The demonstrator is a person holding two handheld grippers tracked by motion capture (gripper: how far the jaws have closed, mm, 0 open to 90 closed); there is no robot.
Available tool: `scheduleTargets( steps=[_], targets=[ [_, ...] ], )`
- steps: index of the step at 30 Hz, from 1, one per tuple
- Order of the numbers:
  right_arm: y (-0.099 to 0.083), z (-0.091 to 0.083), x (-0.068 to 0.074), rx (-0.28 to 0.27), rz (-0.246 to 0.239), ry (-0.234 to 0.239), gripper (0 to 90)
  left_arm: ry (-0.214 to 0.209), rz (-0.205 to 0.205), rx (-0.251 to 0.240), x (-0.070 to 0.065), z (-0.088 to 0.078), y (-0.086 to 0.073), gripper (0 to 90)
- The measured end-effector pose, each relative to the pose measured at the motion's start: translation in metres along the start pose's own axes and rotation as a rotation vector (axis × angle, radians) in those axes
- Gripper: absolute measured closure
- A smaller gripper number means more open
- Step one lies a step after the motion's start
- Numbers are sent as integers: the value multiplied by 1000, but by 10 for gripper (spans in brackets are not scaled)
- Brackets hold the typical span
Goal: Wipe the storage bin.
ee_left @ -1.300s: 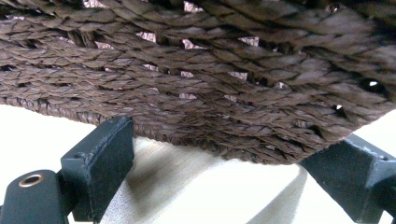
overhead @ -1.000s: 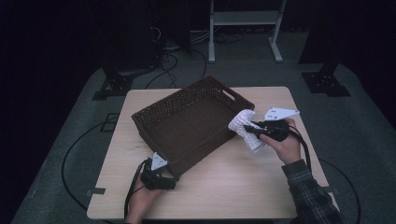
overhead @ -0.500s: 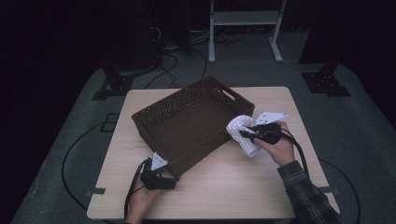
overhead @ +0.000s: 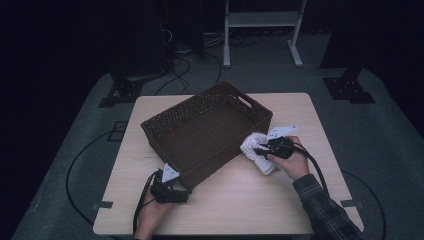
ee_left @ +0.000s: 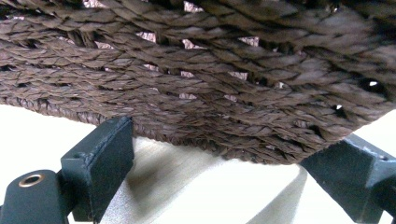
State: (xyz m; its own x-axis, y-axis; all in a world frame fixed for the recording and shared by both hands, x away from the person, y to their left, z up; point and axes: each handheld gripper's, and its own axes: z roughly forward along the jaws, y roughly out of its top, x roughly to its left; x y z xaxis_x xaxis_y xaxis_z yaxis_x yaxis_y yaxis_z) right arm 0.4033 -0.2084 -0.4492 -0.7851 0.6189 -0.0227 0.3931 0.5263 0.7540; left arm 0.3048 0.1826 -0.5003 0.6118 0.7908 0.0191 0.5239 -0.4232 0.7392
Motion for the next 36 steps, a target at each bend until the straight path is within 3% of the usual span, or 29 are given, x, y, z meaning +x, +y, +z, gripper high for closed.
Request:
scheduleTargets(
  steps=[16, 22, 25, 30, 36],
  targets=[
    [-8, 16, 5, 61, -2, 27, 769, 0, 0, 0, 0, 0, 0, 101],
    [1, 4, 12, 14, -15, 30, 769, 0, 0, 0, 0, 0, 0, 101],
    [10, -8, 16, -39, -24, 38, 769, 0, 0, 0, 0, 0, 0, 101],
    [16, -17, 19, -69, -40, 33, 769, 0, -3, -3, 0, 0, 0, 101],
    [22, -31, 22, -126, -32, 48, 769, -1, -1, -1, 0, 0, 0, 101]
  ],
)
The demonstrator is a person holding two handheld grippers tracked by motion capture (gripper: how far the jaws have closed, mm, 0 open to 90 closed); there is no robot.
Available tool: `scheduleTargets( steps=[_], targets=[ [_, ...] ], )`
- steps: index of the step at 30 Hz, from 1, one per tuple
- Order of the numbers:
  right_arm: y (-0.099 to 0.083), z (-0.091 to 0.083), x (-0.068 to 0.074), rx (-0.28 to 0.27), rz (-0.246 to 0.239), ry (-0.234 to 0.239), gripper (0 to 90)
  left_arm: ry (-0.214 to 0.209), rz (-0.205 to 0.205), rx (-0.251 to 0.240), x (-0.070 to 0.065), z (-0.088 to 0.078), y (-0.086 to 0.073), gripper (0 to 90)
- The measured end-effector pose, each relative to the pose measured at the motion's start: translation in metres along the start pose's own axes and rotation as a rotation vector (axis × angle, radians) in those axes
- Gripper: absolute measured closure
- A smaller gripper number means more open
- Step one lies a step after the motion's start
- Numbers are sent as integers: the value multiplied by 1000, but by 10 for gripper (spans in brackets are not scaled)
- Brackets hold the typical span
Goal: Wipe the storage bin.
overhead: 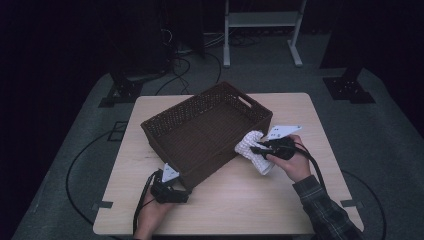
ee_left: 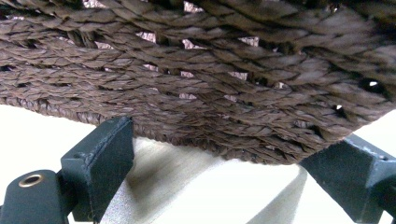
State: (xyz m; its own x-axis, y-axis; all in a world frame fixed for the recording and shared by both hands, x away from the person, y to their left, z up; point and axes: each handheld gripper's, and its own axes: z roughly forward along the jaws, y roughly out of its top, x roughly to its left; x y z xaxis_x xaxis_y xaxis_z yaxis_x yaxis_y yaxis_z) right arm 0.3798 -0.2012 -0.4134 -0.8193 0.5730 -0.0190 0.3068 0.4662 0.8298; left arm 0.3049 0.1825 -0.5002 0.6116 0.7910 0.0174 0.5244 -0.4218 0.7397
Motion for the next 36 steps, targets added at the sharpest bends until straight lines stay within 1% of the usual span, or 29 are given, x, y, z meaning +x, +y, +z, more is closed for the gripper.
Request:
scheduleTargets(
  steps=[3, 4, 5, 7, 9, 10, 11, 14, 19, 26, 28, 29, 36],
  targets=[
    [5, -7, 2, -23, -8, 0, 770, 1, 1, -2, 0, 0, 0, 102],
    [5, -7, 2, -23, -8, 0, 770, 1, 1, -2, 0, 0, 0, 102],
    [8, -10, 4, -37, -15, 3, 770, 1, 1, -2, 0, 0, 0, 102],
    [10, -12, 5, -44, -22, 4, 770, -1, -2, 1, 0, 0, 0, 102],
    [13, -15, 8, -59, -27, 10, 770, -1, -1, 1, 0, 0, 0, 101],
    [15, -17, 11, -76, -29, 23, 770, -1, -2, 1, 0, 0, 0, 101],
    [17, -18, 12, -80, -36, 25, 770, -1, -1, 1, 0, 0, 0, 101],
    [18, -19, 14, -86, -37, 30, 770, -1, -2, 1, 0, 0, 0, 101],
    [15, -11, 15, -55, -43, 40, 770, 0, -2, 0, 0, 0, 0, 102],
    [6, 12, 17, 8, -32, 61, 770, 1, 1, -2, 0, 0, 0, 102],
    [5, 14, 16, 14, -31, 63, 770, 0, -2, -2, 0, 0, 0, 102],
    [3, 18, 16, 30, -29, 65, 769, 0, -2, -2, 0, 0, 0, 102],
    [-4, 30, 15, 65, -18, 69, 769, 1, -2, -2, 0, 0, 0, 102]
  ],
)
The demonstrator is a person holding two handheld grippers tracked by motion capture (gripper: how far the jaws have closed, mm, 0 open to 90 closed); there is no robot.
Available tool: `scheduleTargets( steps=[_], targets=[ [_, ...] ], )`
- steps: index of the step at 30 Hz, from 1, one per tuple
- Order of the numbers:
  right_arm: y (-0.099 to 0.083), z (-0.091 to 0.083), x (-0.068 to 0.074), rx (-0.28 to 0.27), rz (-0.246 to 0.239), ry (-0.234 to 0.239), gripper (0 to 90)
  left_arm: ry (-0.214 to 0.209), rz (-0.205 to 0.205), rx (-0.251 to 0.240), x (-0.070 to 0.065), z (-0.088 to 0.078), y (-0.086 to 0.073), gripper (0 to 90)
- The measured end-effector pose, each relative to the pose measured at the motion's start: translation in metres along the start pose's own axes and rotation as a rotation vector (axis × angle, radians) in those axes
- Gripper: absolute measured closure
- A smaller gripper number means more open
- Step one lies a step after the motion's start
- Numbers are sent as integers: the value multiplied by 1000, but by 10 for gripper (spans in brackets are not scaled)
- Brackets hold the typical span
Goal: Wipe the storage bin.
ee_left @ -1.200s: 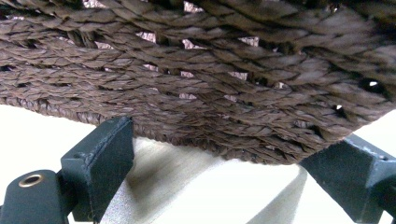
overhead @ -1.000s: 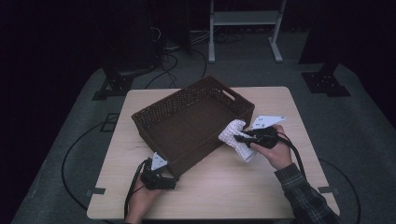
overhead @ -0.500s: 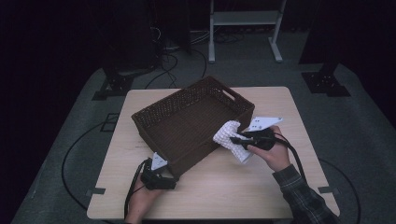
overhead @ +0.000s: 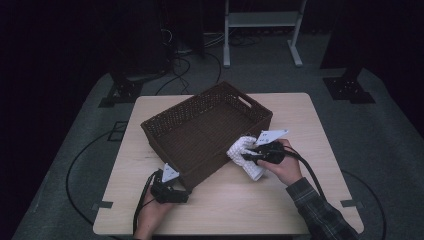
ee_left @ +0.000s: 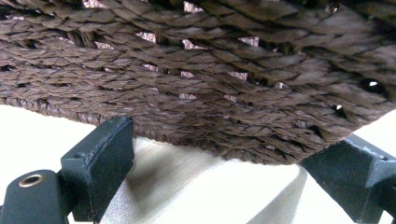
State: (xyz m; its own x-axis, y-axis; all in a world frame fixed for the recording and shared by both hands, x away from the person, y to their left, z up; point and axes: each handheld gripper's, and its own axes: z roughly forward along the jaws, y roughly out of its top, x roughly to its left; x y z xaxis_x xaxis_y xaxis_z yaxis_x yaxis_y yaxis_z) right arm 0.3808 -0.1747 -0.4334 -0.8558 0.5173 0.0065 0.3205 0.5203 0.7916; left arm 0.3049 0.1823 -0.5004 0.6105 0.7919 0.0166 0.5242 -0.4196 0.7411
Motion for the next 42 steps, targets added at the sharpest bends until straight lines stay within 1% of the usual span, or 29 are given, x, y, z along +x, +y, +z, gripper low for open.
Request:
scheduleTargets(
  steps=[3, 12, 14, 19, 26, 30, 33, 34, 35, 37, 42],
  targets=[
    [-3, 7, 0, 17, -3, 6, 769, 0, 0, 0, 0, 0, 0, 102],
    [-10, 20, 0, 58, 0, 15, 769, 0, 3, 3, 0, 0, 0, 101],
    [-13, 26, 1, 85, -4, 12, 770, 0, 3, 3, 0, 0, 0, 101],
    [-16, 31, 2, 103, -8, 19, 770, 0, 3, 3, 0, 0, 0, 101],
    [-19, 39, 8, 136, -17, 39, 769, 0, 3, 3, 0, 0, 0, 102],
    [-16, 36, 10, 116, -25, 37, 770, 0, 3, 3, 0, 0, 0, 102],
    [-10, 30, 14, 81, -27, 46, 770, 0, 0, 1, 0, 0, 0, 102],
    [-6, 25, 16, 52, -34, 44, 771, 0, 0, 1, 0, 0, 0, 101],
    [-6, 25, 16, 52, -34, 44, 771, 0, 0, 1, 0, 0, 0, 101],
    [-3, 20, 18, 27, -36, 42, 770, 0, -1, 1, 0, 0, 0, 101],
    [4, 8, 18, -33, -11, 58, 771, -1, -1, 1, 0, 0, 0, 102]
  ],
)
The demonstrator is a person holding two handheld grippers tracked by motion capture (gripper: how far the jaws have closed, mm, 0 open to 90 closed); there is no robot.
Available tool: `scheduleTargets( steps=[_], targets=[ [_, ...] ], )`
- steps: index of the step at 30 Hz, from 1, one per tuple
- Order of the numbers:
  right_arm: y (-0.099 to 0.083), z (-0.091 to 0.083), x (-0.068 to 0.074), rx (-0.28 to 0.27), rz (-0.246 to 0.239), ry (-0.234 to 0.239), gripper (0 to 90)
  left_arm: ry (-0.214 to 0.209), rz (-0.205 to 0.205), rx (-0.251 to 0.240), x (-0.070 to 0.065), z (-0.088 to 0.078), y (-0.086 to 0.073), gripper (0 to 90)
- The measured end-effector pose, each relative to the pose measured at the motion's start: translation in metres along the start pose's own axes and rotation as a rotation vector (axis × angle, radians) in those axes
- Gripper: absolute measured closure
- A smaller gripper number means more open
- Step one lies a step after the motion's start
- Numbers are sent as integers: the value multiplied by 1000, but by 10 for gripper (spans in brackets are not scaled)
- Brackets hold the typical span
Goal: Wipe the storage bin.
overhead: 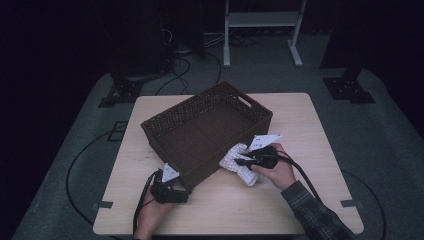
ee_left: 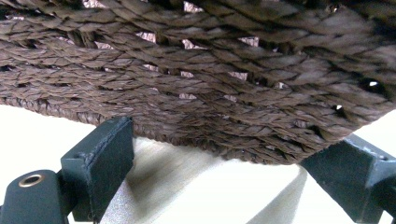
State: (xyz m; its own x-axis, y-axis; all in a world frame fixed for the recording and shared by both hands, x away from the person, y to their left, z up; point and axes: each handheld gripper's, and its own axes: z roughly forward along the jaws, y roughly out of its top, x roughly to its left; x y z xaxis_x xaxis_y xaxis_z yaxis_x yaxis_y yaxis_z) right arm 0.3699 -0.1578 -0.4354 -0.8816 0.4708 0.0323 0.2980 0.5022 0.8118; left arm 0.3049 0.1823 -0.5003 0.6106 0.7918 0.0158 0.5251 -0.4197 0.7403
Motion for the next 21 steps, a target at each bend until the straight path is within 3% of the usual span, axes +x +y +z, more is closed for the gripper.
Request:
scheduleTargets(
  steps=[21],
  targets=[
    [21, -32, 14, -124, -46, -11, 770, -1, 0, 3, 0, 0, 0, 102]
  ],
)
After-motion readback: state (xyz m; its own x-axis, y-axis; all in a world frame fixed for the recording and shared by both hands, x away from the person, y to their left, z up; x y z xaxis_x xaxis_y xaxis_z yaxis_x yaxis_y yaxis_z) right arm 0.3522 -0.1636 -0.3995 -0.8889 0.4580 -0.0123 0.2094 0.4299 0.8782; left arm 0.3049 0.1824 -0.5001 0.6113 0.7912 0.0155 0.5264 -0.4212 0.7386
